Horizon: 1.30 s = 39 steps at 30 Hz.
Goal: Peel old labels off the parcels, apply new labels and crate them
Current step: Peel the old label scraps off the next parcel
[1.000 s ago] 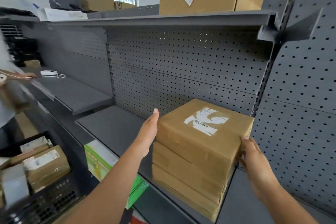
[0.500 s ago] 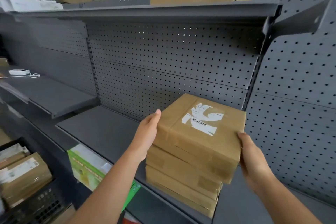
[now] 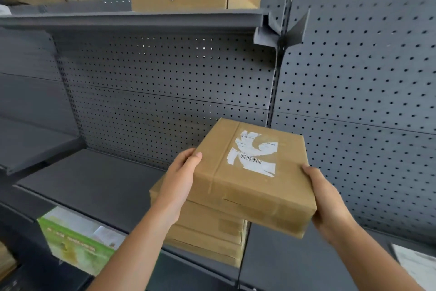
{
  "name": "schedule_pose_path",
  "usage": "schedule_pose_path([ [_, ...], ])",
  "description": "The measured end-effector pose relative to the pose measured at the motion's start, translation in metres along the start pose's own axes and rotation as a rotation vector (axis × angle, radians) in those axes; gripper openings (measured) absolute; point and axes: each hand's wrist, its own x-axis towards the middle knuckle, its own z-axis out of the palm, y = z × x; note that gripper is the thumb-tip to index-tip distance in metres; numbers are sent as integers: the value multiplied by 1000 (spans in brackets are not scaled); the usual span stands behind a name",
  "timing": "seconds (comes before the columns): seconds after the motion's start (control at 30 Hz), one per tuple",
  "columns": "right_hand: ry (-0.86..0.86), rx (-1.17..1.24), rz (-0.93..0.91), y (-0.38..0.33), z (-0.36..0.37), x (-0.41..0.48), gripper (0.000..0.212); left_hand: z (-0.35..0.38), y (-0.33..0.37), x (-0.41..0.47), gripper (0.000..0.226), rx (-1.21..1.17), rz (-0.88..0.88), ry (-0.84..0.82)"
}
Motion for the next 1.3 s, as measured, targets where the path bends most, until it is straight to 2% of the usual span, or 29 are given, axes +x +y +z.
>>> schedule_pose_path([
  [0.1,33,33,-13,-3,-25,-9,28,23,0,-11,28,-23,2,-40],
  [0.27,111,61,-24,-7,-74,-20,28,63,-4,-37,16,-13,-5,-181],
  [0.57,145,81,-42,1,-161,-29,28,125,-29,-78,25,62,-44,-309],
  [0.77,143,91,-6,24,-205,-26,28,152,-46,-97,32,94,-126,-264],
  [0.97,122,11,29,48,-236,-19,27,182,-75,-107,19,166,-151,-163],
  [1.3,129,-4,133,80,-242,4,27,196,-107,-97,21,248,-213,-168],
])
